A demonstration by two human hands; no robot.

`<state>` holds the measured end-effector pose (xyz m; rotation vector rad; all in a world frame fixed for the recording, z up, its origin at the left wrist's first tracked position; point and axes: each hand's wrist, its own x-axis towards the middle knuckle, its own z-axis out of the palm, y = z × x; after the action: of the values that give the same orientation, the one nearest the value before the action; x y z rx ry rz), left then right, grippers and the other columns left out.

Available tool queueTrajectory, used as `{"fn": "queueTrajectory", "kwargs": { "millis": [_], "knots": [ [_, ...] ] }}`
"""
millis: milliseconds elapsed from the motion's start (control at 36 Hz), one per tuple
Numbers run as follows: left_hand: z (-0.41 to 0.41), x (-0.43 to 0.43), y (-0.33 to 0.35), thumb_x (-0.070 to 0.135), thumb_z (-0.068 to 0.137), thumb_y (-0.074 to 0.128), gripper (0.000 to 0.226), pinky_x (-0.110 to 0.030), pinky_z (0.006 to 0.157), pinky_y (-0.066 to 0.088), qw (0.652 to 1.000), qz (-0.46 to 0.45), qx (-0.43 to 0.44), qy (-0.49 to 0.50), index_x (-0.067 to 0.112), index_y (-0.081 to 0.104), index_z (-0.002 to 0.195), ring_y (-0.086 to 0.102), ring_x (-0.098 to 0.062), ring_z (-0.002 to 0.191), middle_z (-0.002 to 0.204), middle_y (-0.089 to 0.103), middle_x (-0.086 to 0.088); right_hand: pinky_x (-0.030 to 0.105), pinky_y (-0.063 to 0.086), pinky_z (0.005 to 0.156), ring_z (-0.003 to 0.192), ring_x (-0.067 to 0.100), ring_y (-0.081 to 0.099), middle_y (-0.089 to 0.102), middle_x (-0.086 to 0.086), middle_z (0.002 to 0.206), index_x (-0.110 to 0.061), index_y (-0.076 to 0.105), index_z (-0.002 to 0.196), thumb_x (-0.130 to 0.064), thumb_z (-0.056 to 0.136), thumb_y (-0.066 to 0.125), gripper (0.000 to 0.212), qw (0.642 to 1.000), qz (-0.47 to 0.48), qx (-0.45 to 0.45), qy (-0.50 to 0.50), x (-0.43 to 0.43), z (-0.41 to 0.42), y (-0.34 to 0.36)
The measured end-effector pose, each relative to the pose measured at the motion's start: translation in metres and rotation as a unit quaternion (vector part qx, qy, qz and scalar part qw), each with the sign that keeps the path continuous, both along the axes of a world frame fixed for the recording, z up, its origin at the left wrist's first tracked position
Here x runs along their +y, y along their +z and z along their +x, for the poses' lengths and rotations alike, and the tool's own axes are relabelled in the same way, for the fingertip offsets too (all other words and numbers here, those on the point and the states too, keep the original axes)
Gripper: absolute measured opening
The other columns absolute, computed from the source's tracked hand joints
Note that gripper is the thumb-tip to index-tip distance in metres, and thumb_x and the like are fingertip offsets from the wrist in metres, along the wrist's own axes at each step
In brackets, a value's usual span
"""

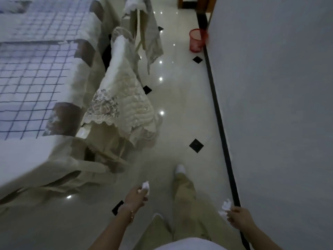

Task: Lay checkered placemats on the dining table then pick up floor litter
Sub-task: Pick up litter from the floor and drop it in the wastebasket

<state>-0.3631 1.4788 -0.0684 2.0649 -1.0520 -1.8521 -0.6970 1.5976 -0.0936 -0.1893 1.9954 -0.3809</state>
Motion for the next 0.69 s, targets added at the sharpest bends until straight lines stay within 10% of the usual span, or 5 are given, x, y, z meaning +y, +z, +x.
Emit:
{"fn": "queueTrajectory", "kwargs": {
  "millis": [250,361,500,611,694],
  "knots": [
    [-0.052,-0.109,-0.01,0.035,0.095,0.049,0.033,-0.023,0.056,0.036,0.999,0.029,-0.016,-0.028,0.016,0.051,0.068,0.049,-0.017,0.061,0.069,0.051,-0.005,0.02,0.036,0.038,0.043,0.018,0.046,0.05,0.009,0.052,0.0,0.059,0.067,-0.006,0.086,0.065,0.021,0.999,-0.029,0.015,0.014,-0.131,-0.042,-0.002],
    [-0.06,-0.147,-0.024,0.038,0.091,0.054,0.038,-0.028,0.066,0.039,0.996,0.046,-0.073,-0.028,0.013,0.058,0.063,0.054,-0.024,0.071,0.073,0.058,-0.014,0.028,0.041,0.058,0.057,0.022,0.05,0.056,0.013,0.063,0.0,0.065,0.073,-0.017,0.086,0.068,0.022,0.995,-0.098,0.001,0.032,-0.231,-0.07,0.014],
    [-0.088,-0.228,-0.037,0.04,0.095,0.044,0.044,-0.031,0.078,0.042,0.987,0.052,-0.125,-0.081,0.01,0.062,0.068,0.063,-0.029,0.101,0.1,0.069,-0.023,0.015,0.046,0.047,0.056,0.015,0.053,0.057,0.006,0.061,-0.012,0.06,0.06,-0.016,0.084,0.07,0.026,0.985,-0.171,0.01,0.01,-0.356,-0.103,0.033],
    [-0.11,-0.3,-0.035,0.033,0.095,0.049,0.044,-0.028,0.061,0.043,0.991,0.041,-0.113,-0.062,0.01,0.065,0.06,0.063,-0.024,0.067,0.062,0.066,-0.011,0.019,0.05,0.055,0.06,0.015,0.058,0.062,0.003,0.065,-0.018,0.063,0.067,-0.016,0.083,0.071,0.018,0.978,-0.209,-0.001,-0.021,-0.438,-0.122,0.045],
    [-0.125,-0.353,-0.042,0.037,0.095,0.047,0.044,-0.03,0.069,0.049,0.991,0.051,-0.114,-0.057,0.005,0.071,0.077,0.066,-0.026,0.077,0.079,0.071,-0.015,0.015,0.05,0.051,0.057,0.012,0.058,0.062,0.001,0.062,-0.016,0.063,0.066,-0.017,0.082,0.071,0.018,0.977,-0.211,-0.009,-0.026,-0.488,-0.135,0.042]
  ]
}}
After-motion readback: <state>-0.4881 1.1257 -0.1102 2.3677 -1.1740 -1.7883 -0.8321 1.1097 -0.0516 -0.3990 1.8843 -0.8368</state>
